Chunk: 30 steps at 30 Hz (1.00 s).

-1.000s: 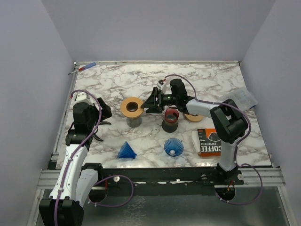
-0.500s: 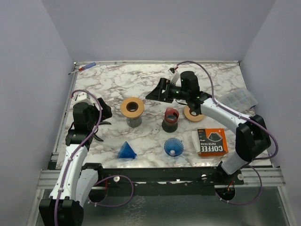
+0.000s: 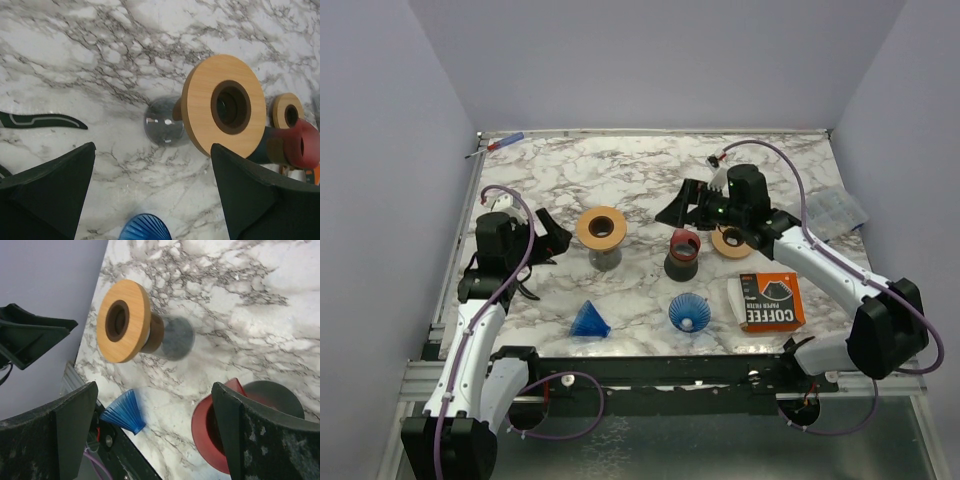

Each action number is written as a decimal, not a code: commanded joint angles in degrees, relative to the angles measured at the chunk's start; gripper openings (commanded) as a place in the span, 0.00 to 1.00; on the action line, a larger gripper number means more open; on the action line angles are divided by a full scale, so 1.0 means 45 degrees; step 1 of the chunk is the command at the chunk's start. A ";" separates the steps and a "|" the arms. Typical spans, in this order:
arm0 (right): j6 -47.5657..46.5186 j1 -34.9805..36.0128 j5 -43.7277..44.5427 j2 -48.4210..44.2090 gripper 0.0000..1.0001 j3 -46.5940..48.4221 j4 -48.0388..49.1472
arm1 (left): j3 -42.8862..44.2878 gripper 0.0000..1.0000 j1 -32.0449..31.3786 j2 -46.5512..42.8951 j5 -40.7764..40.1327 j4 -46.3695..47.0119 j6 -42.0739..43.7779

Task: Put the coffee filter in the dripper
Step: Place the dripper holder onto the coffee server, then pick up the coffee dripper from the center of the board.

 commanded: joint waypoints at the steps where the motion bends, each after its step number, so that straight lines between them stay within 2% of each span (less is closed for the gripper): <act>1: -0.0277 -0.0225 0.0258 -0.0736 1.00 -0.0558 -0.0681 | 0.0577 0.99 0.0021 0.0074 0.1674 -0.2122 -0.0922; 7: -0.0291 -0.0365 0.0047 -0.1154 1.00 -0.0894 -0.0911 | 0.0604 0.99 0.0021 0.0152 0.2240 -0.4528 -0.0734; 13: -0.0134 -0.0451 -0.0504 -0.1454 1.00 -0.1025 -0.0928 | 0.1269 0.99 0.0021 0.0379 0.1316 -0.7025 0.0349; 19: -0.0072 -0.0470 -0.0776 -0.1497 1.00 -0.1111 -0.0896 | 0.0809 0.99 -0.0018 0.1016 0.2762 -0.7315 0.0277; 24: 0.0025 -0.0480 -0.0845 -0.1437 1.00 -0.1277 -0.0881 | 0.0208 0.91 -0.0279 0.0825 0.3172 -0.7337 0.0146; 27: 0.0067 -0.0472 -0.0885 -0.1451 1.00 -0.1381 -0.0838 | -0.0176 0.80 -0.0556 0.0766 0.3780 -0.7268 0.0048; 30: 0.0126 -0.0471 -0.0886 -0.1471 1.00 -0.1435 -0.0799 | -0.0544 0.75 -0.0860 0.0639 0.4086 -0.7026 -0.0157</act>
